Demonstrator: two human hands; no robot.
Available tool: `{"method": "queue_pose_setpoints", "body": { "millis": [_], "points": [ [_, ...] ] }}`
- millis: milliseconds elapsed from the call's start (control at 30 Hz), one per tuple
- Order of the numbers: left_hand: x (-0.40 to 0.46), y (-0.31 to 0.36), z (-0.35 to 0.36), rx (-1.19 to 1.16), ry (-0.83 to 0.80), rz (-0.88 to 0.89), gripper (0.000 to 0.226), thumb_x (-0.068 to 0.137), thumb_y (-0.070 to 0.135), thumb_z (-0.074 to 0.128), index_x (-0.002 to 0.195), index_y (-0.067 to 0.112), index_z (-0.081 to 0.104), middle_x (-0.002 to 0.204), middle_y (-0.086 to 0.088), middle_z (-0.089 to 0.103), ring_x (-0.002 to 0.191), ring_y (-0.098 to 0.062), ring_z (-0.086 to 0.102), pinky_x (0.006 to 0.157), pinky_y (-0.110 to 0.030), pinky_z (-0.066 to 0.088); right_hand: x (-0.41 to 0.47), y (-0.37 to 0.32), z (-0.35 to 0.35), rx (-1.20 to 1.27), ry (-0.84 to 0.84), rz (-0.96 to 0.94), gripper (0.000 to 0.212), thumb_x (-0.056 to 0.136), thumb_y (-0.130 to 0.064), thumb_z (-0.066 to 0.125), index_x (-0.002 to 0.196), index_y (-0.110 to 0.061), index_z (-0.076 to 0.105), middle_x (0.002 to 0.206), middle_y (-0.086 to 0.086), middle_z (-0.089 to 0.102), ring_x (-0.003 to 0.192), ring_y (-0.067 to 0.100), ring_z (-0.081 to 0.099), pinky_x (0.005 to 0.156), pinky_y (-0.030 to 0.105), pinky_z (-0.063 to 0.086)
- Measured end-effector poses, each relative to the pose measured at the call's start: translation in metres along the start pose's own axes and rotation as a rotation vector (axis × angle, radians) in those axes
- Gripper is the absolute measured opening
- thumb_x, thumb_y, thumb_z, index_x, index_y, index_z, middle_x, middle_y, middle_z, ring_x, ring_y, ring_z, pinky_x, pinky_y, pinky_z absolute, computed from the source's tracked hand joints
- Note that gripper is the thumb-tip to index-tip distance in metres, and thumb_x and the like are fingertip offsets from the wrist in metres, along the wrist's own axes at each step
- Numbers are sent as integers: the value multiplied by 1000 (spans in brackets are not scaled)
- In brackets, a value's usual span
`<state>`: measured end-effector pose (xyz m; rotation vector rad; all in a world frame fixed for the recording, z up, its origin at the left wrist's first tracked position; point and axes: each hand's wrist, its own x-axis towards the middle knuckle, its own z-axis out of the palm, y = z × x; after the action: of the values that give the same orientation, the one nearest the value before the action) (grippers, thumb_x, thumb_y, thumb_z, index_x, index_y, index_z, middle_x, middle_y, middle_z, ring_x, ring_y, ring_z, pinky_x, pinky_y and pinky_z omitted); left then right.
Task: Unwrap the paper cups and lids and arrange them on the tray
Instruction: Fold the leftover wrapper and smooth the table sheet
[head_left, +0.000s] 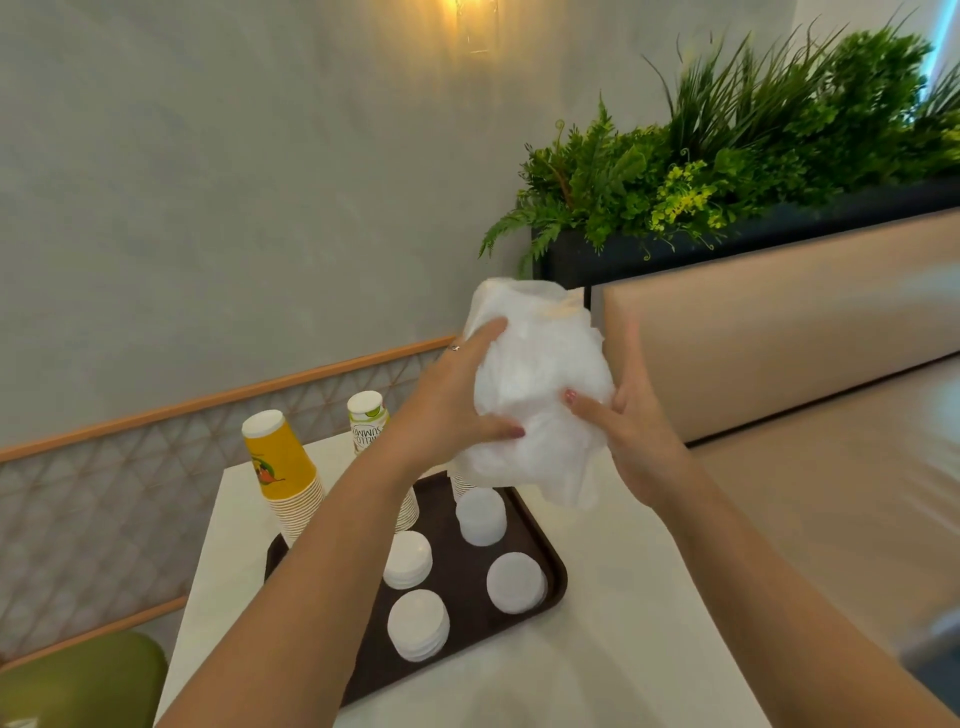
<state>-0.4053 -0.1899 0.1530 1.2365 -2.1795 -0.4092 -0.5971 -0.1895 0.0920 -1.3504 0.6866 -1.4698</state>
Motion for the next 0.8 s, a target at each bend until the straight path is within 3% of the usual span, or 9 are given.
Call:
{"method": "queue_pose_setpoints", "body": {
  "millis": [100,267,433,600,667,733,800],
  "points": [
    [-1,0,3,94,-43,-72,97,70,28,82,147,27,24,146,3,37,132,-16,34,98,-22,28,-7,-1,2,-52,2,-48,90,91,2,54,149,-41,1,138,-6,52,123,21,55,92,48,51],
    [-2,-2,11,218,11,-87,66,71,31,81,130,24,54,131,-1,56,120,-18,48,94,-21,31,-25,0,3,-141,85,-58,57,88,-7,58,139,-25,43,127,-2,61,116,18,59,90,33,53],
    [-2,-11,26,140,49,-51,35,73,26,80,106,16,72,110,-6,59,102,-22,55,80,-23,35,-46,5,3,-266,223,-38,35,87,-14,64,122,-18,62,117,1,67,113,20,61,97,45,49],
    [2,-25,47,-59,57,-6,26,63,18,87,86,12,76,86,8,43,86,-8,45,78,-20,40,-75,8,-4,-266,363,9,29,87,-12,65,116,-17,66,111,4,70,106,24,64,94,48,51],
    [3,-26,56,-202,61,38,21,63,16,86,80,14,75,92,11,47,89,-3,45,77,-10,37,-87,10,-13,-243,406,48,28,84,-16,68,112,-20,69,110,6,70,107,28,64,94,45,51],
    [2,-21,66,-238,14,122,13,70,16,81,81,14,74,107,11,54,101,-5,48,81,-9,36,-99,11,-26,-255,401,121,27,80,-21,69,106,-28,72,113,2,69,110,27,62,96,41,50],
    [4,-13,80,-166,-48,239,17,77,16,76,93,13,74,115,7,59,111,-10,49,95,-17,35,-114,9,-43,-448,380,211,26,78,-32,75,103,-40,69,120,-7,63,113,9,57,101,38,46]
  ]
}}
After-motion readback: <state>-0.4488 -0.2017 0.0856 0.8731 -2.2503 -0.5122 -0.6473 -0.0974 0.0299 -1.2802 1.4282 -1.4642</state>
